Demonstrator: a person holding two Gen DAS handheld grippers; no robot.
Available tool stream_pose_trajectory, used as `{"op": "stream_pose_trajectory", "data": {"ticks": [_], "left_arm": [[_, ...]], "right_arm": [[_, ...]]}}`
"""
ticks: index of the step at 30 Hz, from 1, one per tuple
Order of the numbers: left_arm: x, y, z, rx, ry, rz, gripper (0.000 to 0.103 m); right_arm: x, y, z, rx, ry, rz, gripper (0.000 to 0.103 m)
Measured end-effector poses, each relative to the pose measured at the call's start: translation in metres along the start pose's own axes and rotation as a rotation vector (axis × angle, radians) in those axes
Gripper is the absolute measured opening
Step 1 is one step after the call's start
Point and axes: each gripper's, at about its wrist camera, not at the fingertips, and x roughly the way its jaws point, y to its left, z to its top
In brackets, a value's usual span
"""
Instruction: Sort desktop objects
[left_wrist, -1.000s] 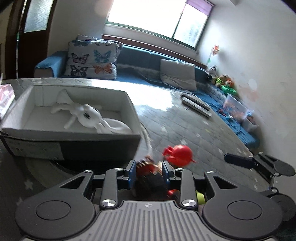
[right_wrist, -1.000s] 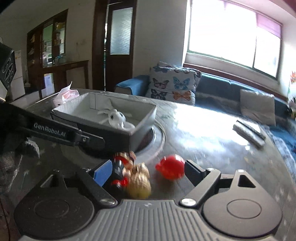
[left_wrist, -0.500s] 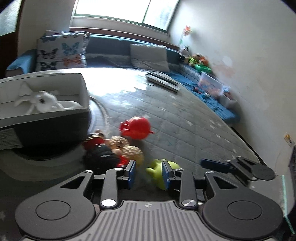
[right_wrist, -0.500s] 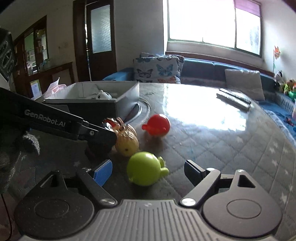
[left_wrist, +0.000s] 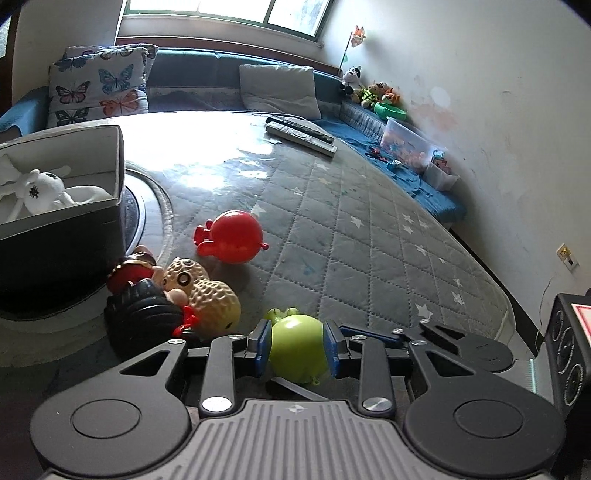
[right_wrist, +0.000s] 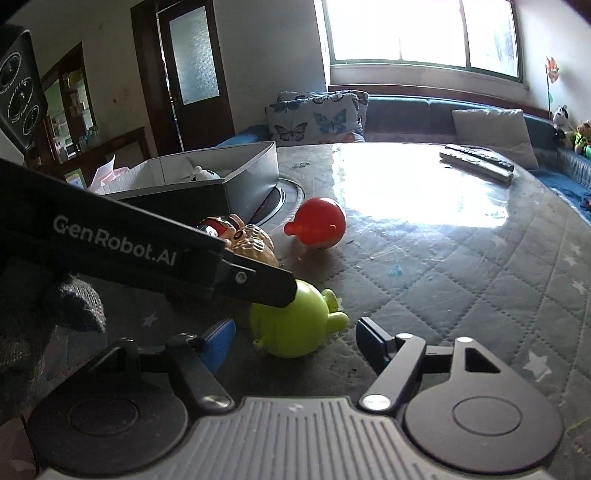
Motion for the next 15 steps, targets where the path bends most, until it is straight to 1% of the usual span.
{"op": "stream_pose_trajectory", "data": {"ticks": [3,9,10,15], "left_arm": [[0.005,-0.001,0.002,0.003,0.019,-0.002,0.033],[0.010,-0.003,0.008,0.011,0.027,0.001,0.033],[0.011,-0.002,0.009,0.005,0.031,0.000,0.033],[0.014,0.003,0.013,-0.023,0.047,-0.004,0.034]], "right_arm": [[0.002,-0.002,0.000,0.011,0.002,0.007,0.069],[0.005,-0.006,0.000,0.036,0.004,0.021,0.066],[0.005,-0.006,0.000,0.039,0.003,0.025,0.064],[0.006,-0.006,0.001,0.051,0.000,0.035,0.064]]}}
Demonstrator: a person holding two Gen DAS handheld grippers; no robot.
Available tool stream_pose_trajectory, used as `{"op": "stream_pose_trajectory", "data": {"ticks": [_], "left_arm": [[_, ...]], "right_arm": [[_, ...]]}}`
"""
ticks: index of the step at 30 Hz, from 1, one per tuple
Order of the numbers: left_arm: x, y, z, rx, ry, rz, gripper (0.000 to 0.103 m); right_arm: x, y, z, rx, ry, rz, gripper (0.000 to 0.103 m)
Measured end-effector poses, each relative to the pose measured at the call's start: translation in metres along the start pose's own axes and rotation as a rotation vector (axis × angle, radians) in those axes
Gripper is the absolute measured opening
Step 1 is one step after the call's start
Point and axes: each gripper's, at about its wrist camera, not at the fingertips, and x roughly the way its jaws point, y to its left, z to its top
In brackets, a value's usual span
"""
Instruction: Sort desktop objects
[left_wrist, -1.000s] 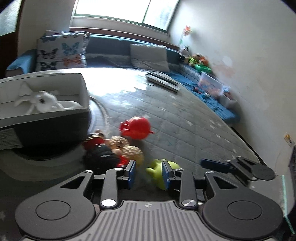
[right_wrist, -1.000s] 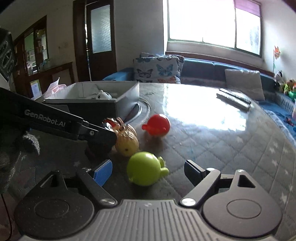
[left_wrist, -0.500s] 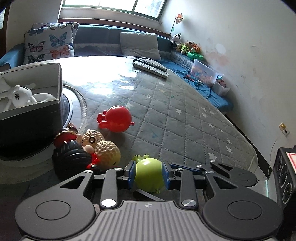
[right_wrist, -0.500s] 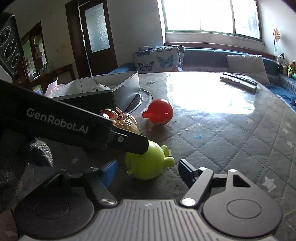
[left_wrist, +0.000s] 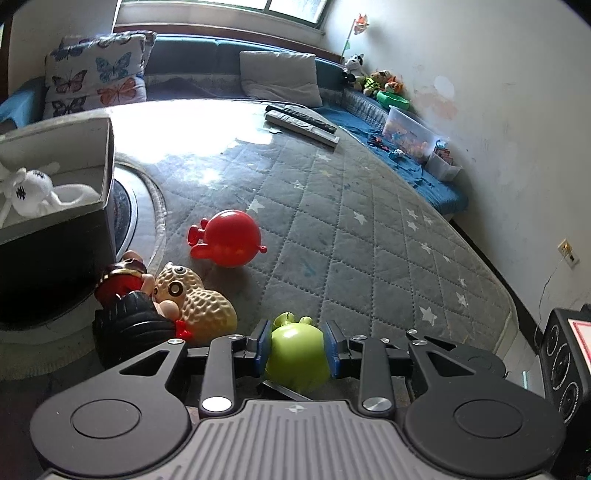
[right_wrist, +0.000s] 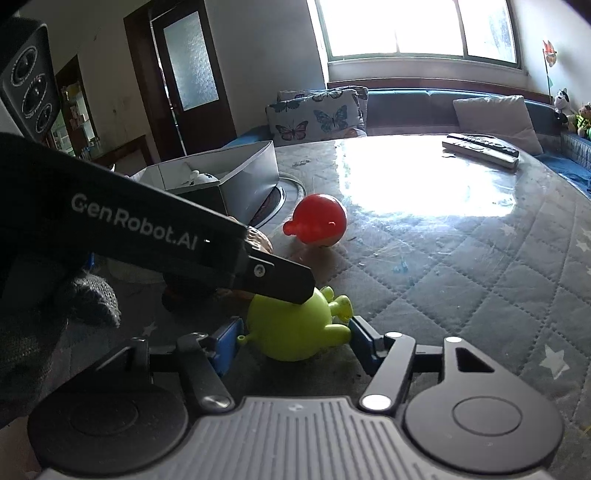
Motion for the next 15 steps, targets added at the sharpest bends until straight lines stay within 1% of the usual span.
{"op": "stream_pose_trajectory", "data": {"ticks": [6,8,15], "left_arm": [[0.000,0.009,-0.002,-0.069,0.006,-0.025,0.038],[-0.001,0.008,-0.003,-0.066,0.009,-0.023,0.038],[-0.003,-0.001,-0.004,0.030,0.040,-0.022,0.040]], "right_arm": [[-0.002,0.001,-0.002,-0.002,-0.006,0.001,0.064],[-0.003,0.002,-0.003,-0.003,-0.006,0.003,0.064],[-0.005,0.005,-0.004,-0.037,-0.004,0.000,0.064]]}}
